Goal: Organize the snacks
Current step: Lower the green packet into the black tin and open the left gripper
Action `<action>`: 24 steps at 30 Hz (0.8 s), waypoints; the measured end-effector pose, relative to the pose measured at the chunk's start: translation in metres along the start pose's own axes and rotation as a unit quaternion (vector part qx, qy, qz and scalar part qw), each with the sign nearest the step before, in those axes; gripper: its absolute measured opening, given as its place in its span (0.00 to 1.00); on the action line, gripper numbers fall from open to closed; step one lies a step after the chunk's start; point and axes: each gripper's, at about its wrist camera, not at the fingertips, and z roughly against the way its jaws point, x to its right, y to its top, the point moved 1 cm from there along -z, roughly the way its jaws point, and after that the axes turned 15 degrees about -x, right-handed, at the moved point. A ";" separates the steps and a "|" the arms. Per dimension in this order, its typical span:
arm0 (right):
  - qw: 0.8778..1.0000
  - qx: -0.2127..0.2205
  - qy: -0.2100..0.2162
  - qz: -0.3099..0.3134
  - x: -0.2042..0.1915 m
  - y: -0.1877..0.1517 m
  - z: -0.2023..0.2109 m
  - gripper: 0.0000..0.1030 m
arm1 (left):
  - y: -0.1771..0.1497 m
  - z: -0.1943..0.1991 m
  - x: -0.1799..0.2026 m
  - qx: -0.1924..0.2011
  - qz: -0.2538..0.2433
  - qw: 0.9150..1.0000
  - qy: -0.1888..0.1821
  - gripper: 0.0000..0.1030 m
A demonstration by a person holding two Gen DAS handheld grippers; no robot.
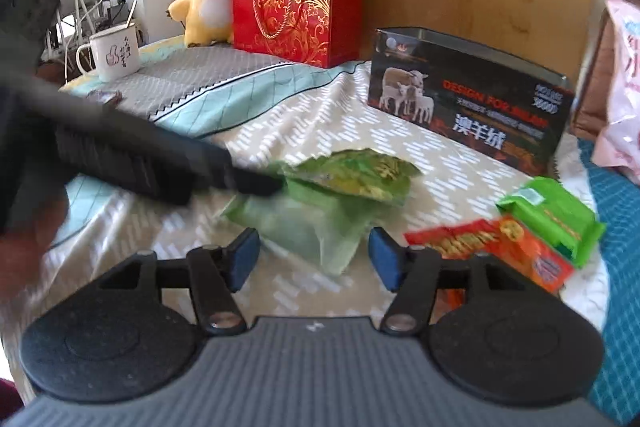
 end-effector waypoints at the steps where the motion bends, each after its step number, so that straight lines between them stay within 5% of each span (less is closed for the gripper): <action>1: 1.000 0.001 0.007 0.000 -0.001 0.001 0.000 0.55 | 0.000 0.000 0.001 -0.001 0.000 1.000 -0.019 0.51; 7: 0.999 0.022 0.031 -0.009 -0.015 -0.007 0.013 0.42 | -0.015 0.021 -0.008 -0.015 0.040 0.998 -0.050 0.47; 12: 0.997 0.062 0.053 -0.006 -0.020 -0.005 0.032 0.40 | -0.009 0.051 -0.009 0.013 0.039 0.998 -0.054 0.45; 19: 0.987 0.160 -0.016 -0.013 0.017 0.057 0.048 0.40 | 0.086 0.054 0.013 0.089 -0.006 0.995 -0.043 0.46; 24: 0.980 0.186 -0.063 -0.038 0.074 0.097 0.029 0.40 | 0.163 0.010 0.027 0.099 -0.022 0.994 -0.045 0.46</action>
